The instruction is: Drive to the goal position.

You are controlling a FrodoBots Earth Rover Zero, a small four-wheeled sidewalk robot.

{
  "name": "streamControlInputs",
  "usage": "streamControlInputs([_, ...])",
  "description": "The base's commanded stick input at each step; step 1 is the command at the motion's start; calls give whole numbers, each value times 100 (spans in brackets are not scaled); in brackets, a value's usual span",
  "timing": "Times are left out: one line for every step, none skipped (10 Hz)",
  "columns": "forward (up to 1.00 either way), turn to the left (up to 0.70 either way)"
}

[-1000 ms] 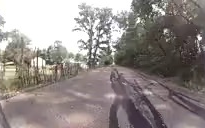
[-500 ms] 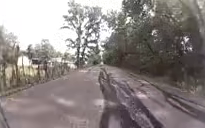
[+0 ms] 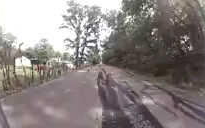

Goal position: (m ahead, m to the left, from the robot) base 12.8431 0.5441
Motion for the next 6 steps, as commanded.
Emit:
streamControlInputs([70,0])
streamControlInputs([70,0])
streamControlInputs([70,0])
streamControlInputs([70,0])
streamControlInputs([70,0])
streamControlInputs([70,0])
